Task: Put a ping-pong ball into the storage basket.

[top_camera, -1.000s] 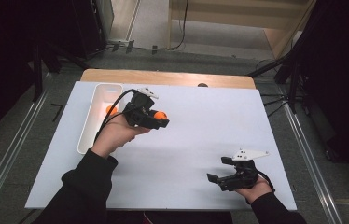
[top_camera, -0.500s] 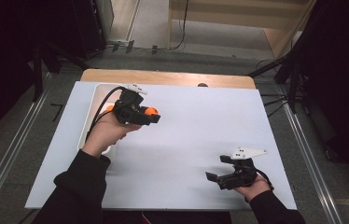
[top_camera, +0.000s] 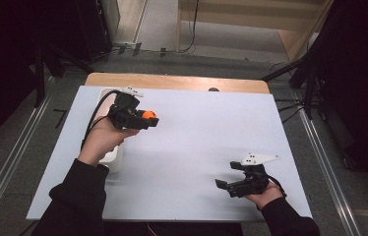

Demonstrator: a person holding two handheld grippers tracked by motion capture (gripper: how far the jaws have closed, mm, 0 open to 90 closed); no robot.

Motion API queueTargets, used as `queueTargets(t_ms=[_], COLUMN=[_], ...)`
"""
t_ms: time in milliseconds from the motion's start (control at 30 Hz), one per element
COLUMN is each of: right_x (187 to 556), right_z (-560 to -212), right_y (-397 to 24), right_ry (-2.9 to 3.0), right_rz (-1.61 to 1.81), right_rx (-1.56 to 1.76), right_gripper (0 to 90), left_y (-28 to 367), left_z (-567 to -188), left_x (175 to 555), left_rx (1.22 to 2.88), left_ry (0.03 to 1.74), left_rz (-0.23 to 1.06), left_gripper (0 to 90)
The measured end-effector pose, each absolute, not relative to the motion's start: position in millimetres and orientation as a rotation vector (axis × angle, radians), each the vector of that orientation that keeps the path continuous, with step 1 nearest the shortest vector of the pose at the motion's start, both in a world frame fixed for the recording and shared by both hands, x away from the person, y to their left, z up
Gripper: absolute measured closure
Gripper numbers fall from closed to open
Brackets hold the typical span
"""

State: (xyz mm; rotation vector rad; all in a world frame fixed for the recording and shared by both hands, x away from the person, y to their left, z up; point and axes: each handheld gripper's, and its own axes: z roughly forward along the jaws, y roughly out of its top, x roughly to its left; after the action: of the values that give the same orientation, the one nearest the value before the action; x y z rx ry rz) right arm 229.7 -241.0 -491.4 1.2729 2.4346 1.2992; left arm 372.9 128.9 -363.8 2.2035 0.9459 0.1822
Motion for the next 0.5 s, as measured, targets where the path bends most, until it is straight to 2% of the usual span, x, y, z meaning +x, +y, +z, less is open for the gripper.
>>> queueTargets(t_ms=[500], right_x=[231.3], right_z=[-491.2], right_y=[-238.4], right_ry=[2.443], right_rz=[1.296], right_rx=[1.261], right_gripper=[5.1], left_y=[151.1], left_z=[-362.1], left_x=[377.8], left_rx=[2.178], left_ry=[1.017], left_rz=[0.258], left_gripper=[50.5])
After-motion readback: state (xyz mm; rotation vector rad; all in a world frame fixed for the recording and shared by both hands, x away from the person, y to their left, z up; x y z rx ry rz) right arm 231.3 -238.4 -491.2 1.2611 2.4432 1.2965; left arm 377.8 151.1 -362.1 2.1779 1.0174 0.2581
